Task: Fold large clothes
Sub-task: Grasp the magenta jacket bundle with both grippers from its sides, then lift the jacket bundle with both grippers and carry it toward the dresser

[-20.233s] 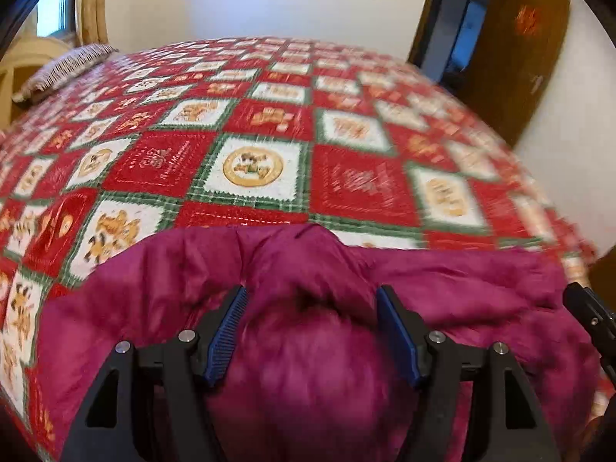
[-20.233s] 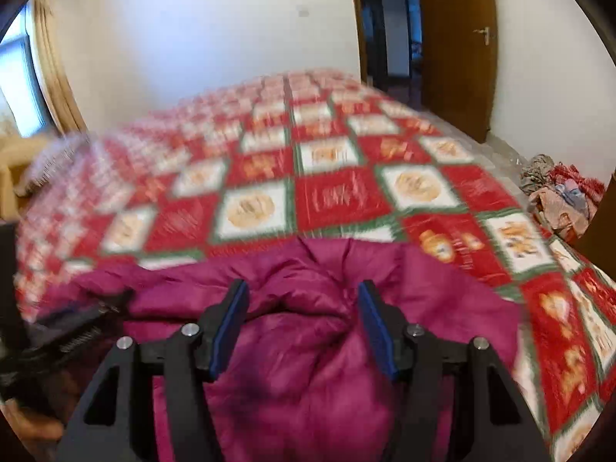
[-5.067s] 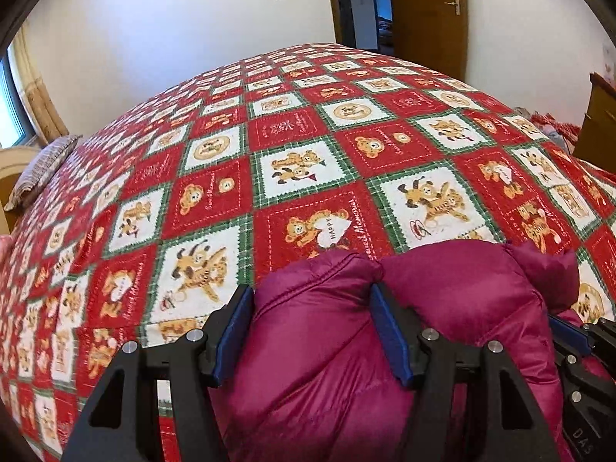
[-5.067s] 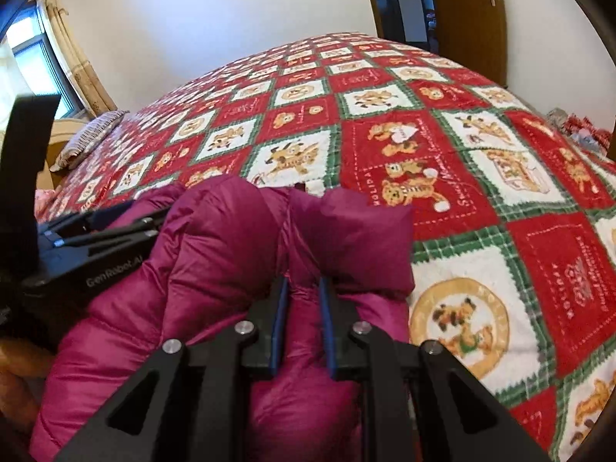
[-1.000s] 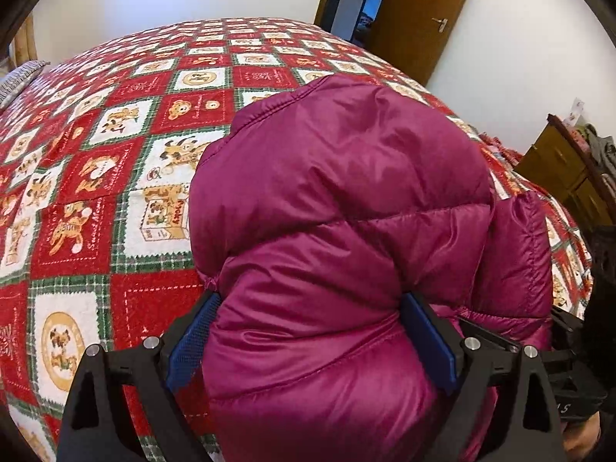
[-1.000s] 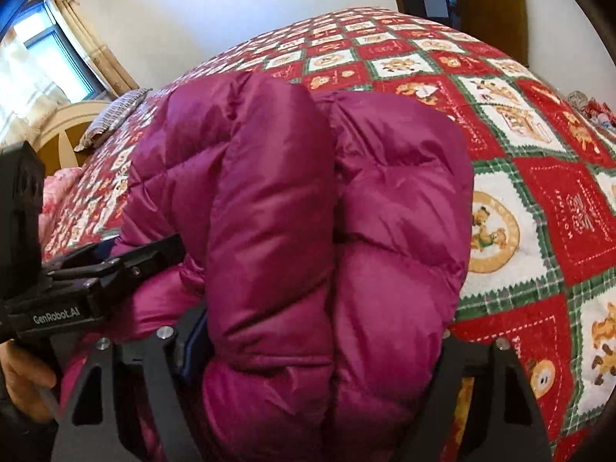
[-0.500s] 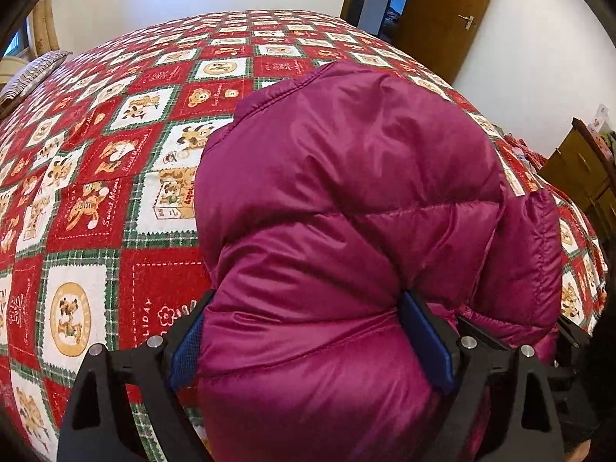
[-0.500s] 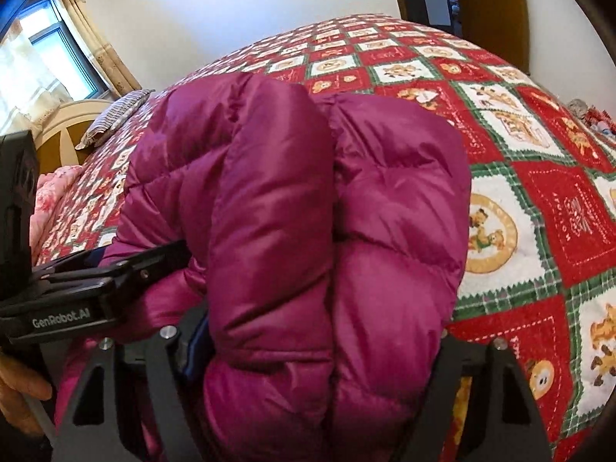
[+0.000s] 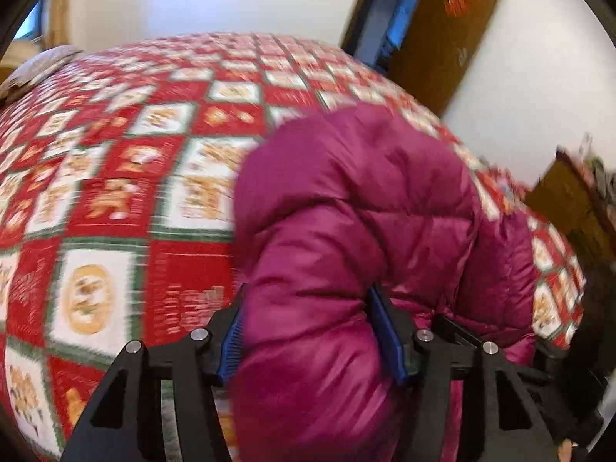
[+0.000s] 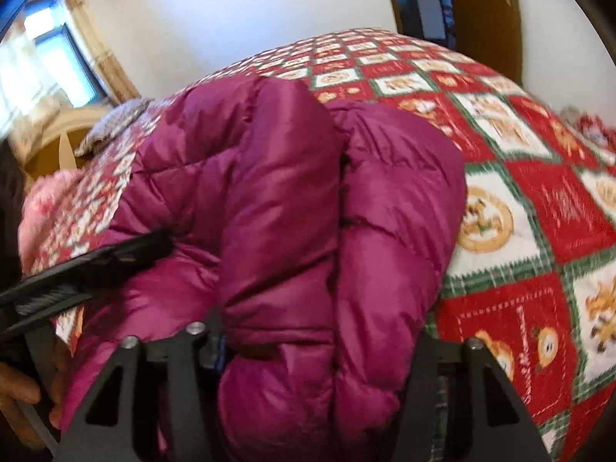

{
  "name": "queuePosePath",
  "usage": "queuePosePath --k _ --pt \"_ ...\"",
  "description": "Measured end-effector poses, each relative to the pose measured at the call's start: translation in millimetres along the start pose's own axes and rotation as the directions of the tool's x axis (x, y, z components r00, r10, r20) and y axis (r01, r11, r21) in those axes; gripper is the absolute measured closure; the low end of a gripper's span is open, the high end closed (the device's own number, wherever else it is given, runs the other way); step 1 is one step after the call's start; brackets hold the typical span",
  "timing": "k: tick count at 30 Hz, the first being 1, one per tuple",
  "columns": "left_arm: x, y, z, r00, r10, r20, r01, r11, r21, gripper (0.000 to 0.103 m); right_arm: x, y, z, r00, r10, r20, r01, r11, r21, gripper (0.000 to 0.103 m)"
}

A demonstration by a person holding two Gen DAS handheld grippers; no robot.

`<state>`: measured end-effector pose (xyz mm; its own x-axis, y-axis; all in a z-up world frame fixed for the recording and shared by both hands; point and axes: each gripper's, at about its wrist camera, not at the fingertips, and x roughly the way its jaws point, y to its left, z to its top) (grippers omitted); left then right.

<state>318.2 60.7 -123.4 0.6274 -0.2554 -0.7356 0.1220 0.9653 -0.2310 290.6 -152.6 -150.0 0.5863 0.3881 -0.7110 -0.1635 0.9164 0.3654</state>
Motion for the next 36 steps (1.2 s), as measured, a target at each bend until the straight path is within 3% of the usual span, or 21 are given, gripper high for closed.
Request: queuePosePath --k 2,4,5,7,8,9,10,12,14,16,17,18,19,20,21,24,28,36 --pt "-20 16 -4 0.996 -0.027 0.081 0.030 0.999 -0.036 0.043 3 -10 1 0.999 0.045 -0.006 -0.045 0.998 0.044 0.042" --pt "-27 33 -5 0.994 -0.042 0.100 0.051 0.994 -0.093 0.034 5 -12 4 0.998 0.063 -0.015 -0.062 0.996 0.056 0.041" --pt "-20 41 -5 0.995 -0.064 0.072 0.073 0.989 -0.127 0.026 6 -12 5 0.998 0.065 -0.018 -0.064 0.996 0.055 0.040" --pt "4 55 -7 0.988 -0.152 -0.025 0.143 0.967 -0.212 0.026 7 -12 6 0.997 0.069 -0.019 -0.068 0.996 0.052 0.040" --pt "13 56 -9 0.977 -0.207 -0.050 0.188 0.949 -0.252 0.026 8 -13 7 0.997 0.074 -0.018 -0.073 0.996 0.055 0.040" --pt "24 55 -11 0.953 -0.296 -0.069 0.264 0.919 -0.292 0.024 8 -13 6 0.997 0.079 -0.017 -0.078 0.995 0.055 0.040" --pt "31 50 -11 0.937 -0.341 -0.075 0.307 0.908 -0.286 0.019 8 -14 6 0.996 0.082 -0.016 -0.081 0.995 0.055 0.040" --pt "35 29 -6 0.944 -0.308 -0.116 0.286 0.942 -0.173 0.003 9 -14 8 0.996 0.089 -0.025 -0.088 0.995 0.049 0.039" --pt "41 6 0 0.956 -0.231 -0.179 0.225 0.973 -0.050 0.002 10 -16 8 0.995 0.097 -0.040 -0.095 0.995 0.034 0.039" --pt "48 -2 4 0.957 -0.222 -0.184 0.219 0.975 -0.040 0.003 10 -19 9 0.993 0.110 -0.047 -0.109 0.993 0.034 0.039" --pt "51 1 6 0.956 -0.230 -0.179 0.219 0.973 -0.078 0.009 12 -21 10 0.992 0.117 -0.046 -0.115 0.992 0.044 0.039" --pt "53 6 7 0.959 -0.230 -0.167 0.211 0.970 -0.124 0.023 13 -21 11 0.993 0.114 -0.041 -0.112 0.993 0.049 0.039" --pt "53 10 8 0.963 -0.227 -0.146 0.202 0.965 -0.168 0.028 13 -19 11 0.994 0.104 -0.036 -0.102 0.994 0.044 0.039" --pt "51 7 8 0.966 -0.219 -0.137 0.195 0.966 -0.168 0.037 13 -14 10 0.997 0.076 -0.027 -0.075 0.997 0.029 0.041" --pt "46 -1 6 0.974 -0.190 -0.123 0.174 0.976 -0.131 0.046 12 -8 9 0.999 0.043 -0.019 -0.042 0.999 0.009 0.044" --pt "29 -25 2 0.993 -0.091 -0.071 0.090 0.996 -0.015 0.057 7 11 6 1.000 -0.029 0.002 0.029 0.998 -0.046 0.058" --pt "21 -22 3 0.990 -0.126 -0.063 0.124 0.992 -0.037 0.063 -6 24 3 0.997 -0.063 0.039 0.067 0.991 -0.112 0.067" --pt "-12 -39 -8 0.992 -0.122 -0.046 0.123 0.992 0.027 0.066 -35 16 -7 0.998 -0.024 0.060 0.027 0.998 -0.049 0.070"
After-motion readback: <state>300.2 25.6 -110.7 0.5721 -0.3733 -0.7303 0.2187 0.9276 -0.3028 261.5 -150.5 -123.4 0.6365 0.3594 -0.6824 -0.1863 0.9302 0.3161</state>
